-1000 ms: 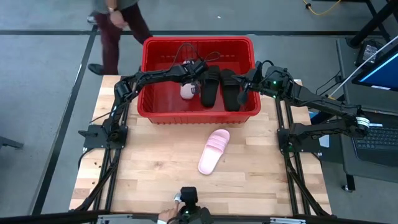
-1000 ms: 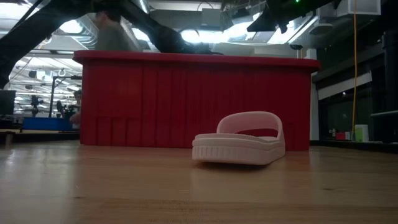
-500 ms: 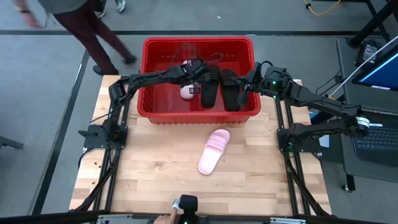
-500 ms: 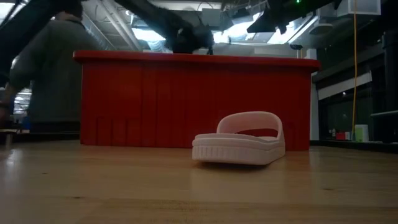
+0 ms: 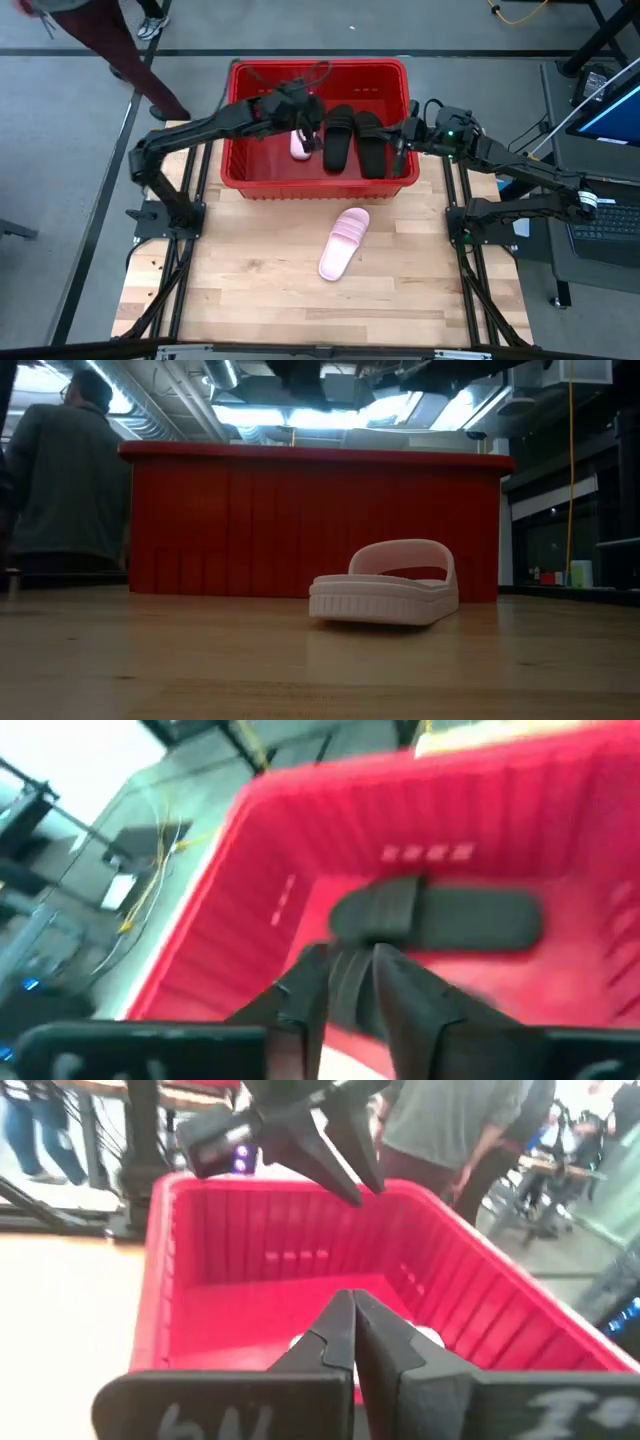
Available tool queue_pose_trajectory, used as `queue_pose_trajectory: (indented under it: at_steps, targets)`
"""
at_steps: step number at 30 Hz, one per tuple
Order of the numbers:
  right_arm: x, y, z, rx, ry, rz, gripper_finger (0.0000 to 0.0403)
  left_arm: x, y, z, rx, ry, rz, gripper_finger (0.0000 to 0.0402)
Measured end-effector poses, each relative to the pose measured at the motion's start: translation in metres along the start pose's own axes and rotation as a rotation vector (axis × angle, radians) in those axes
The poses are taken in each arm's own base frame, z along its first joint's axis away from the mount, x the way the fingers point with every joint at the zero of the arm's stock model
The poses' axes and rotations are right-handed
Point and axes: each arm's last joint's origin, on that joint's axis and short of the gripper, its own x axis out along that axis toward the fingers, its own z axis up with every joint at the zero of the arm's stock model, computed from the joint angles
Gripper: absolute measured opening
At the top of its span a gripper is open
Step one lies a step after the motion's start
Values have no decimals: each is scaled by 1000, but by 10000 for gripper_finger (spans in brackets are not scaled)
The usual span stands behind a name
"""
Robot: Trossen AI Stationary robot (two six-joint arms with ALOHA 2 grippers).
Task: Pick and place slides into bin
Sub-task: Put the pink slide into the bin
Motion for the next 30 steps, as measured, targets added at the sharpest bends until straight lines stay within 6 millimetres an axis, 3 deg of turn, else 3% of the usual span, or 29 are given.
queue_pose_trajectory:
  at_steps: [6,14,19,23,30]
  targets:
    - [-12,12,7,-59,-43,96,7,-44,-21,0,-70,-79,-89,7]
    - [-13,38,-1,-131,61,252,4,-68,-73,-10,-75,-188,-213,2]
    - [-16,57,3,-95,45,320,3,-80,-94,-24,-70,-271,-285,2]
    - [-9,78,4,-117,71,285,3,-94,-101,-44,-76,-312,-354,1]
    - [17,114,1,-53,164,283,3,-128,-92,-73,-140,-396,-409,1]
